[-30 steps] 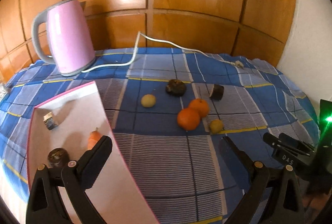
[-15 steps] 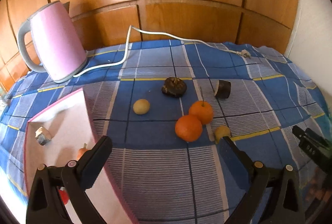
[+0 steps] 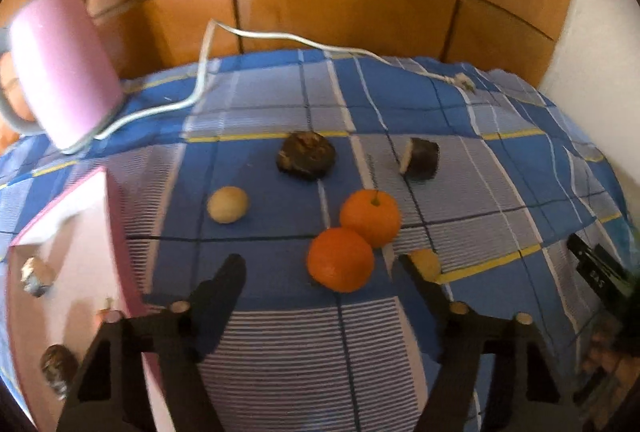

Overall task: Organize fruits
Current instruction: 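Move the left gripper to the orange and grasp it, then carry the orange into the tray and open the left gripper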

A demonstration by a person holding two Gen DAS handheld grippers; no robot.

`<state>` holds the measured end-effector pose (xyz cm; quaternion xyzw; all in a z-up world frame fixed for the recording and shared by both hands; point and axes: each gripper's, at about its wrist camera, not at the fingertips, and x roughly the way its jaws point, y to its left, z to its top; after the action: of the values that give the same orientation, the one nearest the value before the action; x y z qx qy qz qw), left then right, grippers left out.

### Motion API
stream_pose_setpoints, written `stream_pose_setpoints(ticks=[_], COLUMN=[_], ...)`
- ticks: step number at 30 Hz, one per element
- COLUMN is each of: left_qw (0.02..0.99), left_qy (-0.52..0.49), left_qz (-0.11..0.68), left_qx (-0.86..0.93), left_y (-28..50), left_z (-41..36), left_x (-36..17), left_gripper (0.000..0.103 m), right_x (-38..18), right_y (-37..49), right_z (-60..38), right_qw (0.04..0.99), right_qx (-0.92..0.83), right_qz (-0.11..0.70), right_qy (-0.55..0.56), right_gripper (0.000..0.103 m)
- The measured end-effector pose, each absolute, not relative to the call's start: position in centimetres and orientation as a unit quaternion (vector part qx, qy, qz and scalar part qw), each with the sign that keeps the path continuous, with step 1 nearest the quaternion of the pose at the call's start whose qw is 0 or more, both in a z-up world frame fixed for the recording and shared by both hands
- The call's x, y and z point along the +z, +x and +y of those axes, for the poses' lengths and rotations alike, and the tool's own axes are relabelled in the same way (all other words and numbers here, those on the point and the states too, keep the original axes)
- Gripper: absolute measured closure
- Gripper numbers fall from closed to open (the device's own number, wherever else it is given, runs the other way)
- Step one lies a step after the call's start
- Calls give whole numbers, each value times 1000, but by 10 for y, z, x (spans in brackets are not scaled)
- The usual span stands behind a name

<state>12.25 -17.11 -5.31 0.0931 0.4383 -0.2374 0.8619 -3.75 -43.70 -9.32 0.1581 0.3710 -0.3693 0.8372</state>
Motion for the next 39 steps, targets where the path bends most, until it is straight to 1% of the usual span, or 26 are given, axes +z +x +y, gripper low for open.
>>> stream_pose_setpoints(ticks=[3, 4, 5, 7, 9, 11, 16, 20, 26, 33, 39], left_qw=[854, 851, 847, 842, 836, 838, 841, 839, 842, 868, 888], left_qy=[97, 94, 91, 92, 92, 88, 82, 58, 22, -50, -83], left_qz=[447, 452, 459, 467, 475, 473, 469, 471, 464, 437, 432], left_qx=[-246, -248, -251, -253, -257, -257, -258, -264, -272, -229, -132], left_y=[127, 129, 131, 136, 138, 138, 137, 136, 114, 113, 137], left_z=[-177, -178, -178, -180, -182, -182, -181, -174, -154, -86, -16], left_x=[-60, -62, -65, -70, -77, -78, -78, -74, -59, -28, -26], left_gripper=[35, 39, 46, 50, 59, 63, 64, 64, 64, 64, 64], right_x=[-94, -94, -95, -95, -95, -95, -95, -95, -95, -95, -95], right_y=[-38, -38, -38, -39, -39, -39, -38, -38, -38, -38, -38], right_z=[-437, -437, -437, -436, -436, -435, -435, -435, -434, -434, -433], right_qw=[839, 840, 840, 841, 842, 843, 845, 845, 846, 845, 845], right_qx=[-369, -369, -369, -369, -369, -366, -364, -365, -365, -366, -367], right_qz=[367, 366, 365, 363, 362, 361, 360, 360, 359, 360, 361], right_qy=[158, 157, 156, 155, 154, 155, 154, 151, 150, 149, 145], right_gripper=[34, 33, 33, 32, 31, 30, 28, 28, 28, 28, 28])
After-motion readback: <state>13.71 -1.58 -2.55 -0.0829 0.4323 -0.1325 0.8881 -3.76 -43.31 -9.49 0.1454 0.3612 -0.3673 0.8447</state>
